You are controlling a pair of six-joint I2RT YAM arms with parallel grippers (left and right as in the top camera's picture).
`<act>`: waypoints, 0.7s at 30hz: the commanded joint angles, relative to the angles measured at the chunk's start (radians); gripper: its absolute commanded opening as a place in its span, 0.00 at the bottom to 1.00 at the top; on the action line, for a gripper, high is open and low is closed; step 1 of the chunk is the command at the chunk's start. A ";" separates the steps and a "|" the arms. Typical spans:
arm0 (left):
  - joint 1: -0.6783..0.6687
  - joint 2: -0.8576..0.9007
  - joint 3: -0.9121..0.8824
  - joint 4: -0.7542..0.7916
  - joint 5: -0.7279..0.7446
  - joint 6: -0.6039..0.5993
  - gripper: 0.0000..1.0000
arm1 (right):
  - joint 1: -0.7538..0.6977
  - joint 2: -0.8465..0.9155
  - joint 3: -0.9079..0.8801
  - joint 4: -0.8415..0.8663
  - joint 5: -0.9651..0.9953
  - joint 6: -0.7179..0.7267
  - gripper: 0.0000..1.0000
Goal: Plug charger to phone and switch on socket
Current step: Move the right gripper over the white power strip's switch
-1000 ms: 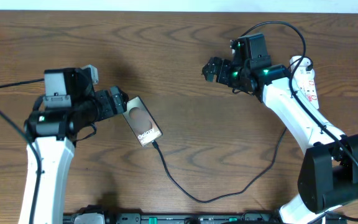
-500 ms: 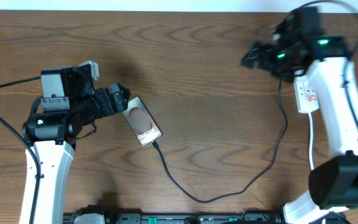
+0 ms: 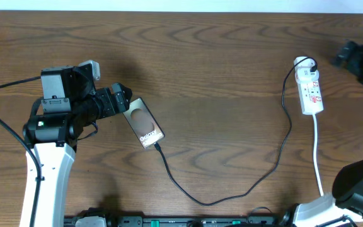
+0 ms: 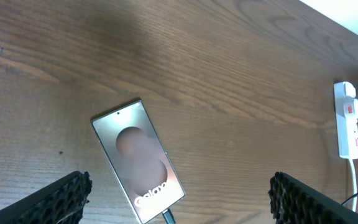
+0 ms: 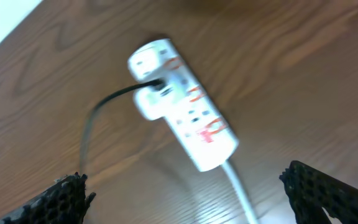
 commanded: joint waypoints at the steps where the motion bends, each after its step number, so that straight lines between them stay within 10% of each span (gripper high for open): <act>1: 0.003 0.000 0.008 0.006 0.012 0.013 0.94 | -0.035 0.052 0.008 0.019 -0.068 -0.142 0.99; 21: 0.003 0.000 0.008 0.002 0.012 0.013 0.94 | 0.020 0.361 0.008 0.142 -0.371 -0.451 0.99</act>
